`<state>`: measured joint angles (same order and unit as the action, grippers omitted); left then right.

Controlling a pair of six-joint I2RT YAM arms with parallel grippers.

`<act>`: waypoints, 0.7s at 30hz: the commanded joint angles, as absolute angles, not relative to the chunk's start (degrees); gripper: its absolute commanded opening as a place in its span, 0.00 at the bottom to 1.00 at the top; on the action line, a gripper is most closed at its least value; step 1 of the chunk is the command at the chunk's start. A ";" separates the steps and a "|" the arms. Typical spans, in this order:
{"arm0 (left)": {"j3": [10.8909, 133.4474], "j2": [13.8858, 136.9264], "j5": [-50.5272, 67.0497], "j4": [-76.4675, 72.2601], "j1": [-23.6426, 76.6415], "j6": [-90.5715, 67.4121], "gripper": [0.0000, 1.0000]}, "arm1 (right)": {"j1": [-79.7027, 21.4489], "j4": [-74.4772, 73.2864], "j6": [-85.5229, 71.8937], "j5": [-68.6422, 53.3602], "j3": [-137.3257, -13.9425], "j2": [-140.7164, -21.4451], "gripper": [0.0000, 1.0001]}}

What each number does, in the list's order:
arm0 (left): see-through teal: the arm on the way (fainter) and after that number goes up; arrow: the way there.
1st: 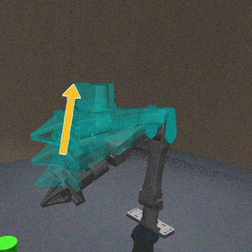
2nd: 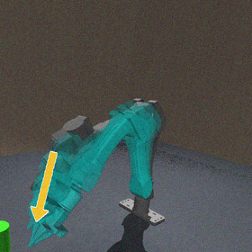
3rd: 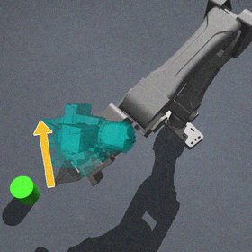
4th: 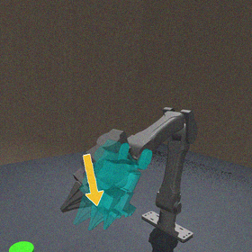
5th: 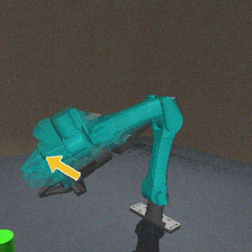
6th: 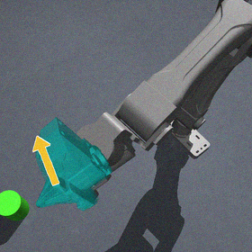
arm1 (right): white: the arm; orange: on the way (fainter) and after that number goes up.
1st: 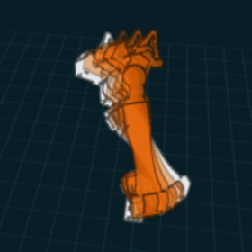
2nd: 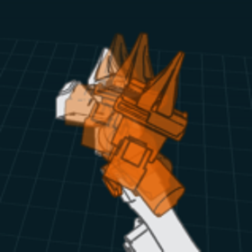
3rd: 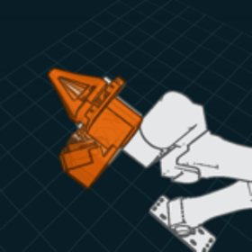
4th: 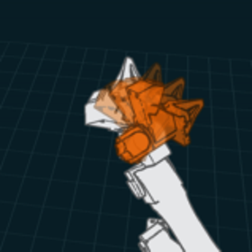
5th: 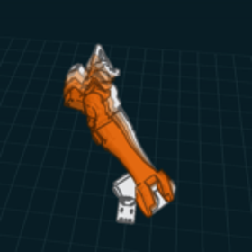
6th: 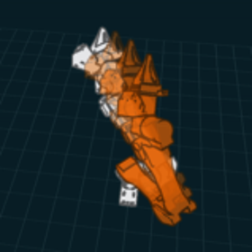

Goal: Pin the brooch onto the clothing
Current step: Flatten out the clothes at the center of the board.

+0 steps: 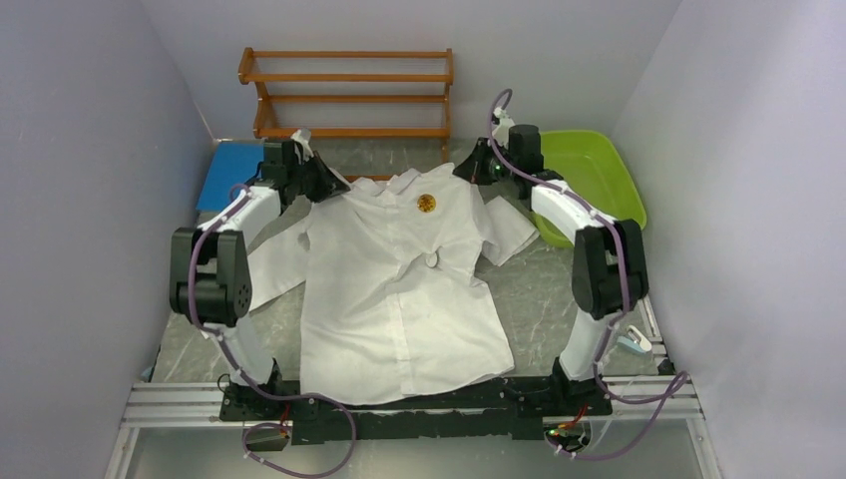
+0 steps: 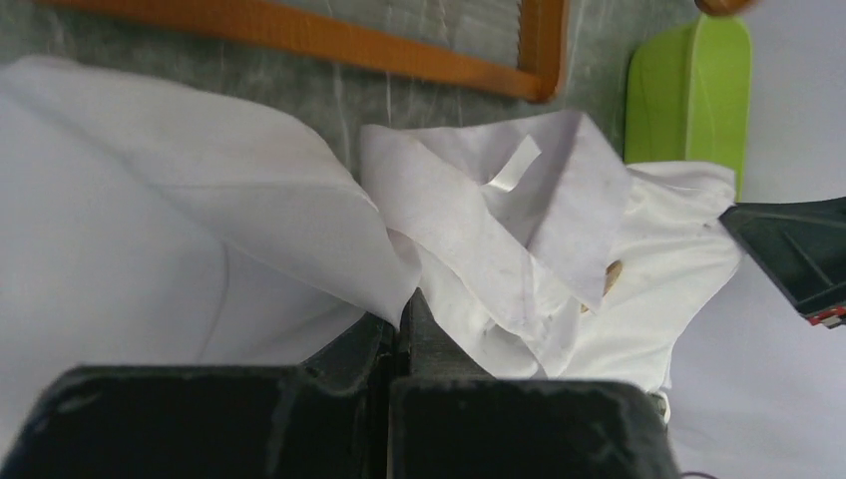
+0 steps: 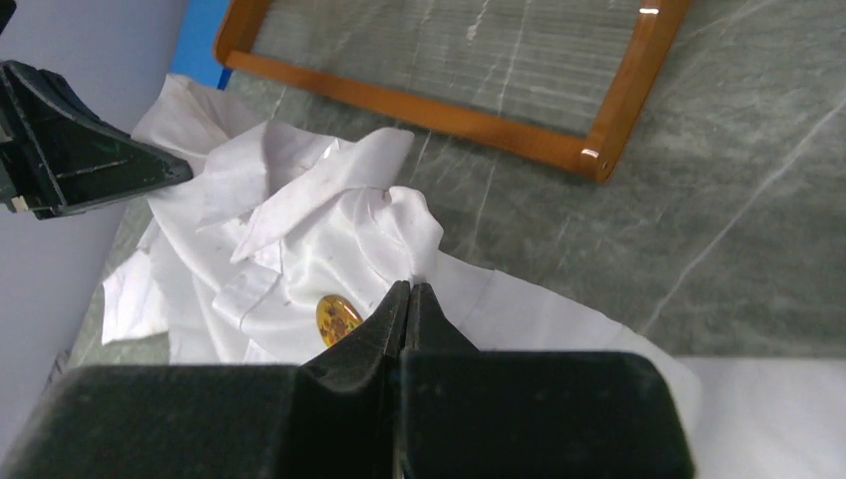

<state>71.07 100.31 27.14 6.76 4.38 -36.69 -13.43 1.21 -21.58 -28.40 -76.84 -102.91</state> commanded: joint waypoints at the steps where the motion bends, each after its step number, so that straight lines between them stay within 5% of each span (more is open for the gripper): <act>1: 77.91 106.73 27.16 3.13 3.26 -37.43 0.03 | -11.66 10.98 -28.32 -31.83 -82.27 -111.30 0.00; 2: 78.80 108.00 26.90 2.42 3.07 -37.70 0.03 | -11.39 11.84 -29.44 -31.52 -83.40 -112.97 0.00; 5: 79.97 110.30 27.76 0.49 2.45 -38.75 0.25 | -10.72 11.85 -30.91 -29.97 -86.87 -116.16 0.16; 9: 76.18 106.29 26.38 1.33 1.70 -37.99 0.64 | -10.29 10.39 -28.15 -27.09 -85.26 -112.38 0.58; 11: 72.57 101.65 23.76 2.50 1.56 -36.83 0.79 | -10.28 8.05 -25.96 -24.50 -82.14 -108.06 0.71; 14: 66.44 94.00 19.88 4.92 0.43 -35.70 0.88 | -10.24 4.13 -23.18 -18.85 -75.06 -99.37 0.75; 21: 56.09 78.48 10.11 17.83 -5.14 -35.43 0.89 | -10.87 -12.62 -19.56 -0.32 -64.77 -88.54 0.73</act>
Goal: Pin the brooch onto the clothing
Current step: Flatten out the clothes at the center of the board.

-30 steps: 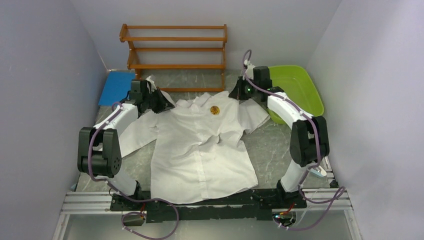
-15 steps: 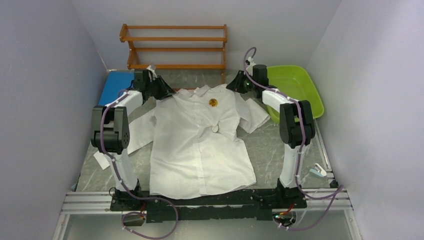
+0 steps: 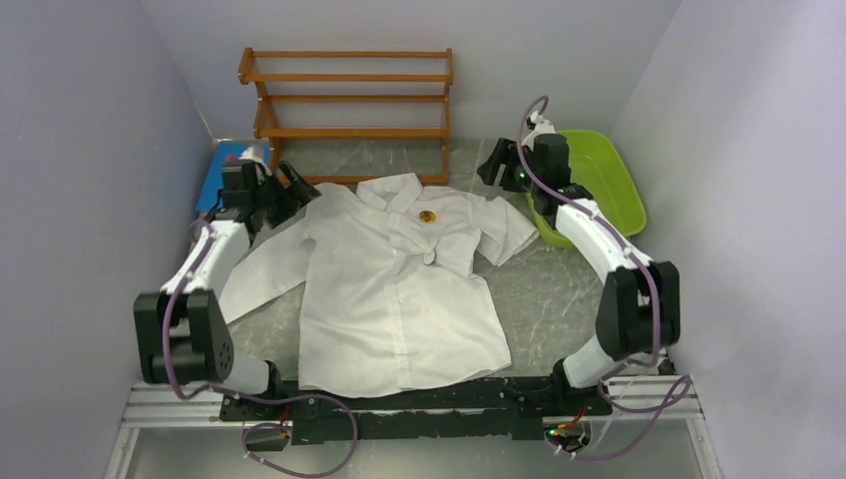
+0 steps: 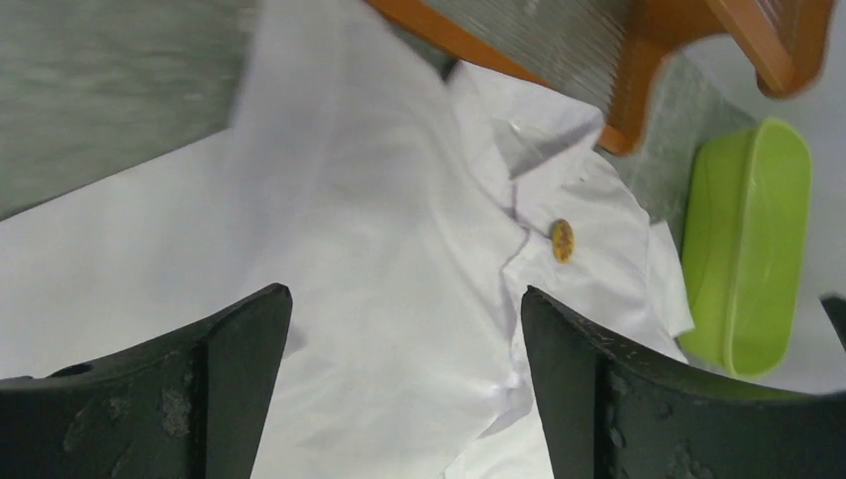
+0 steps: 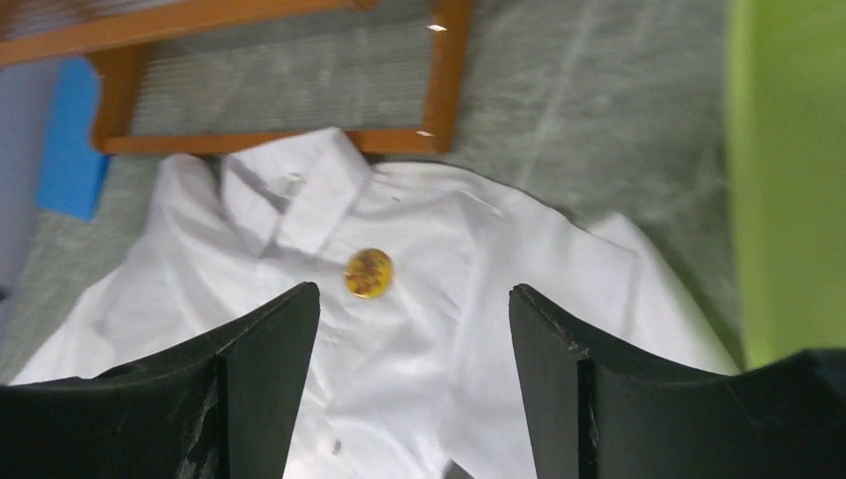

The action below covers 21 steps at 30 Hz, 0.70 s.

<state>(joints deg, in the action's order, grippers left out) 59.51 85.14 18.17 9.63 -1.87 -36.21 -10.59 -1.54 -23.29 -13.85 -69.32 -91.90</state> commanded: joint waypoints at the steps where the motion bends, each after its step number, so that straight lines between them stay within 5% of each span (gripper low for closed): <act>1: 55.29 77.22 8.26 20.28 -5.92 -35.99 0.90 | -11.08 -14.49 -19.17 2.72 -63.60 -88.03 0.72; 6: 53.30 75.13 -3.37 31.07 -8.95 -40.93 0.94 | -12.18 -18.65 -18.35 9.97 -59.62 -87.95 0.72; 12: 53.88 82.94 -0.11 35.08 -15.07 -42.49 0.94 | -12.32 -18.72 -20.07 8.51 -57.76 -88.98 0.72; 21: 55.24 93.61 1.50 30.81 -16.18 -44.91 0.68 | -12.33 -18.14 -21.36 9.23 -58.35 -92.97 0.72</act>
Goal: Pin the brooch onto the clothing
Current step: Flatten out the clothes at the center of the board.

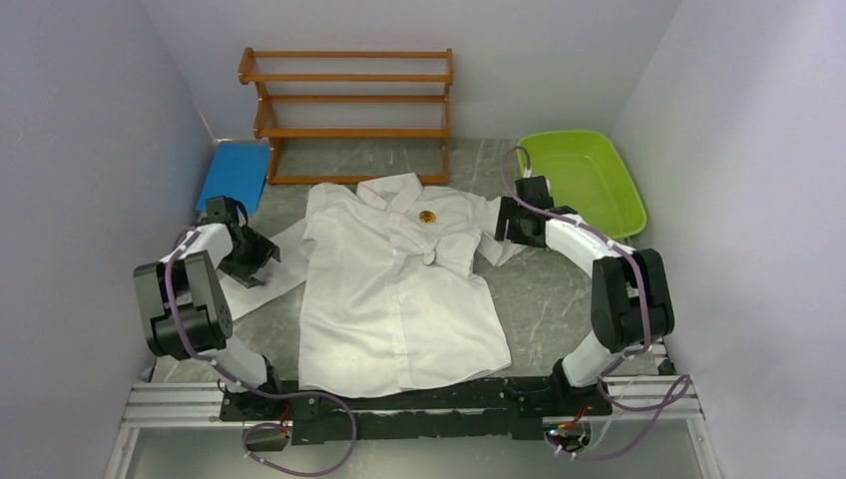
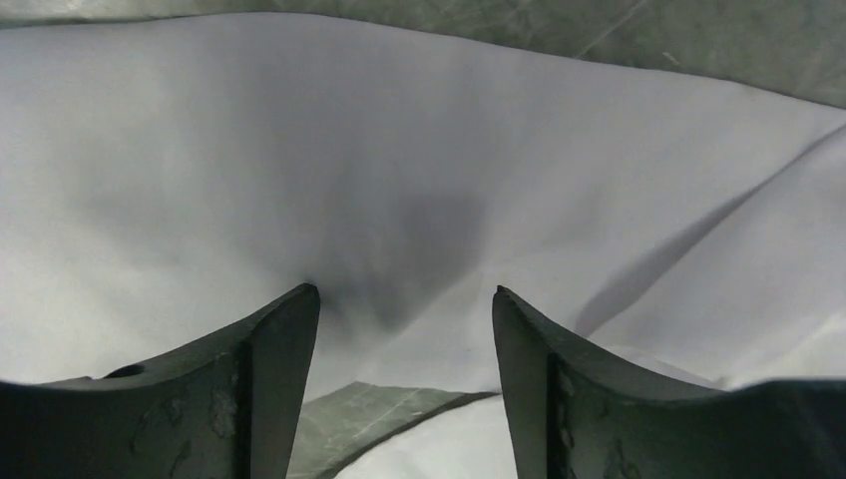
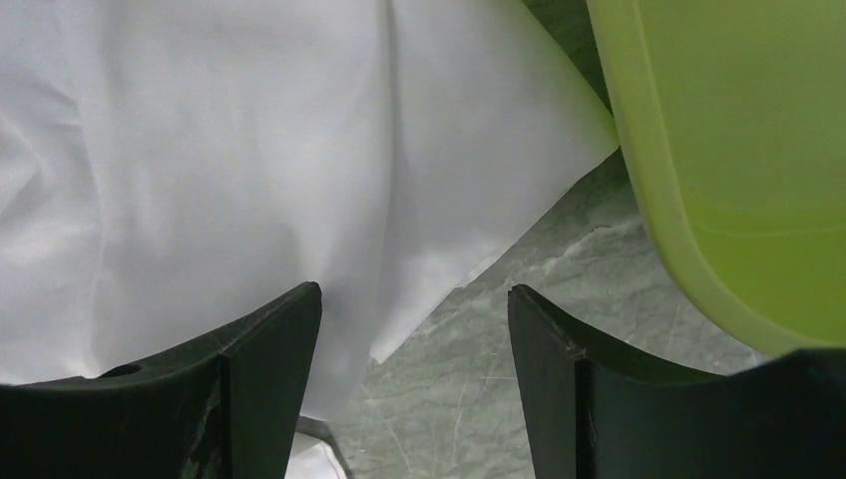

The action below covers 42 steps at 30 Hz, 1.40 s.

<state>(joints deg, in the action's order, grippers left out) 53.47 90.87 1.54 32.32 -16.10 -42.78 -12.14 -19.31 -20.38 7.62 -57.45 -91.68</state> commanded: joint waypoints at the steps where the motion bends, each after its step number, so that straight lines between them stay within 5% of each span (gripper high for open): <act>1: 55.73 94.82 1.17 31.15 -16.17 -44.86 0.62 | -12.31 -18.09 -21.47 9.12 -58.36 -93.02 0.72; 10: 58.49 100.05 0.28 30.94 -19.47 -41.28 0.29 | -11.69 -16.40 -21.95 8.29 -57.41 -91.26 0.72; 13: 59.15 100.60 0.99 31.65 -21.97 -40.92 0.03 | -11.11 -15.92 -21.79 7.31 -57.06 -90.56 0.71; 25: 59.93 93.48 -4.00 38.83 -35.94 -41.21 0.03 | -7.91 -14.81 -21.40 6.16 -57.22 -89.01 0.69; 37: 58.59 83.51 -14.61 41.37 -37.40 -44.35 0.03 | -8.84 -15.72 -19.71 7.13 -60.92 -97.09 0.62; 39: 58.38 82.12 -10.96 40.21 -37.32 -43.21 0.16 | -9.68 -15.64 -19.61 8.45 -61.52 -98.91 0.62; 42: 57.58 79.34 -4.89 38.71 -37.08 -43.15 0.86 | -11.28 -16.25 -19.34 11.76 -63.01 -101.77 0.62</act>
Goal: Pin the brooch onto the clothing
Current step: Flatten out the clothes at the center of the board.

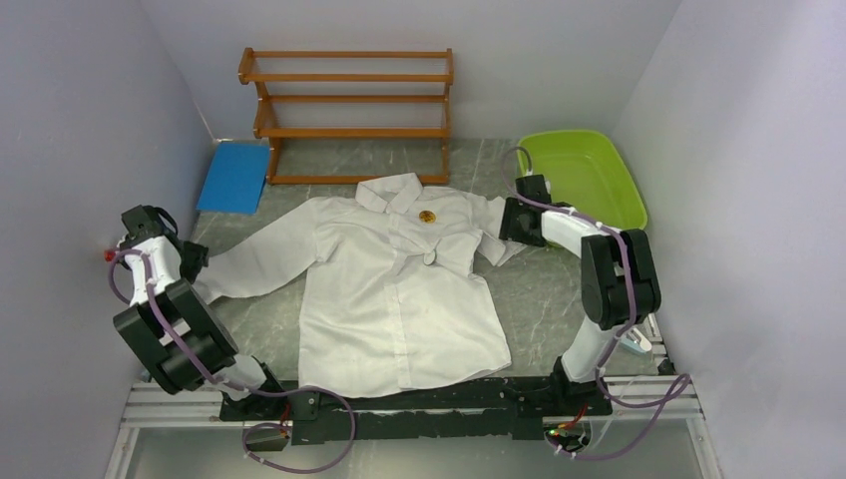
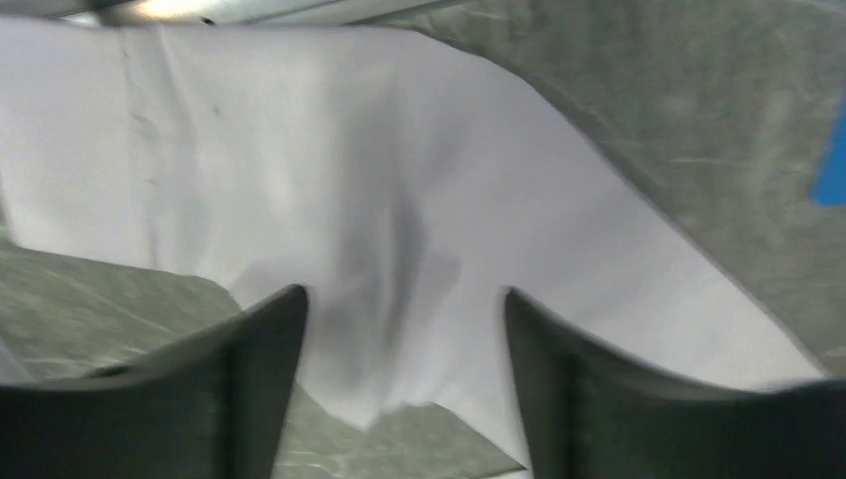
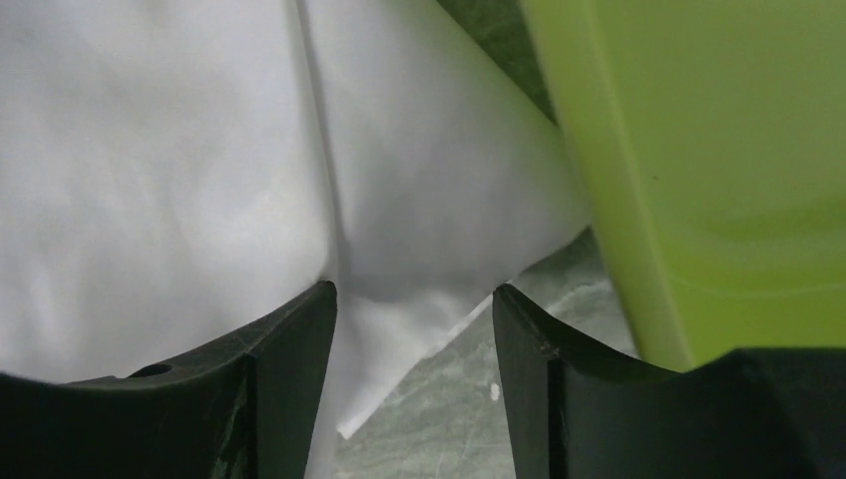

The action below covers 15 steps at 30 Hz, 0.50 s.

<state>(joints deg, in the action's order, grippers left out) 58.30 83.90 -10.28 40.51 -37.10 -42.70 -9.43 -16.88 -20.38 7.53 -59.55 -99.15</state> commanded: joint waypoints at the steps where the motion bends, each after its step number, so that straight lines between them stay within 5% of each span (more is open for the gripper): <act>1: 57.09 78.03 -3.38 37.91 -36.80 -42.64 0.93 | -11.66 -16.41 -19.37 12.65 -63.35 -102.64 0.62; 5: 57.39 73.34 -0.67 36.51 -34.09 -39.56 0.94 | -11.78 -15.20 -19.72 11.75 -63.28 -104.40 0.54; 11: 57.29 69.51 10.41 32.90 -30.84 -36.20 0.94 | -11.78 -14.31 -20.16 8.61 -62.69 -103.44 0.00; 15: 56.87 69.53 16.79 30.68 -29.65 -35.75 0.94 | -11.80 -15.81 -20.12 8.60 -61.85 -98.23 0.00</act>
